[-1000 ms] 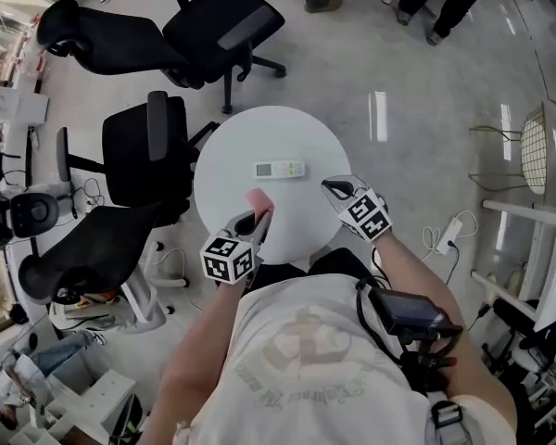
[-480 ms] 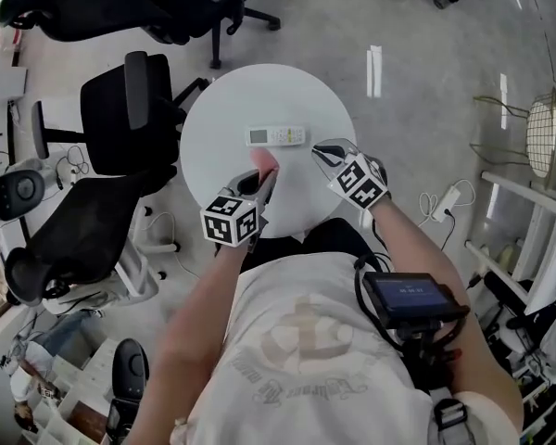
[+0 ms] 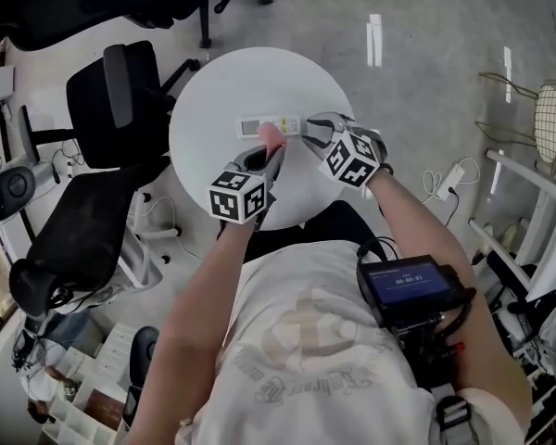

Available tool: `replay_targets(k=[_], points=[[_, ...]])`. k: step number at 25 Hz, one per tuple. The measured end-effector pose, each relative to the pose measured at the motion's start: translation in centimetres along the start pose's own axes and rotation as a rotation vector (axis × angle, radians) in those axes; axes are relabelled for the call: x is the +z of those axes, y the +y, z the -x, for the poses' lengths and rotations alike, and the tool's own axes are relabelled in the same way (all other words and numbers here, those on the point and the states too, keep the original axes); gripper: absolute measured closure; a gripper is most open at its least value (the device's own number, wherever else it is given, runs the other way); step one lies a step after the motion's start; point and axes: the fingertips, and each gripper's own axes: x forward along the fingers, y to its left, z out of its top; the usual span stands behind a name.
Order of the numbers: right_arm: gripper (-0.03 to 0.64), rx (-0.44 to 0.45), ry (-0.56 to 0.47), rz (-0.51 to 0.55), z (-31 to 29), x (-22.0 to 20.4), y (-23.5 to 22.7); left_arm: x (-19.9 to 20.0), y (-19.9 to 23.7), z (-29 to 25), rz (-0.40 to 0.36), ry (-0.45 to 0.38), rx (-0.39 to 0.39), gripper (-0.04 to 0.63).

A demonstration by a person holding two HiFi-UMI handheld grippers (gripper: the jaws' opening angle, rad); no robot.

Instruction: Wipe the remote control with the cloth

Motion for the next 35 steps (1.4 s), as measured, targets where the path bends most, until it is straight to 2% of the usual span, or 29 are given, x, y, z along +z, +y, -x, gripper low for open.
replay_targets(k=[7, 14, 18, 23, 29, 32, 35], points=[[0.347, 0.071, 0.022, 0.138, -2.0, -0.1, 0.2, 1.3, 0.1, -2.9, 0.011, 0.027, -0.022, 0.568], [0.359, 0.099, -0.006, 0.229, -2.3, 0.3, 0.5, 2.0, 0.3, -3.5, 0.027, 0.035, -0.008, 0.568], [0.410, 0.107, -0.012, 0.243, -2.7, 0.0, 0.7, 1.6, 0.6, -3.9, 0.013, 0.060, -0.010, 0.568], [0.377, 0.110, -0.010, 0.241, -3.2, 0.0, 0.8, 1.6, 0.6, -4.9, -0.004, 0.090, -0.022, 0.568], [0.407, 0.095, -0.017, 0.255, -3.8, 0.3, 0.5, 2.0, 0.1, -6.4, -0.028, 0.119, -0.052, 0.569], [0.353, 0.105, -0.027, 0.254, -3.9, 0.8, 0.7, 2.0, 0.1, -6.3, -0.037, 0.126, -0.053, 0.568], [0.351, 0.116, -0.037, 0.266, -4.0, 1.3, 0.8, 2.1, 0.3, -6.0, -0.022, 0.118, -0.043, 0.568]])
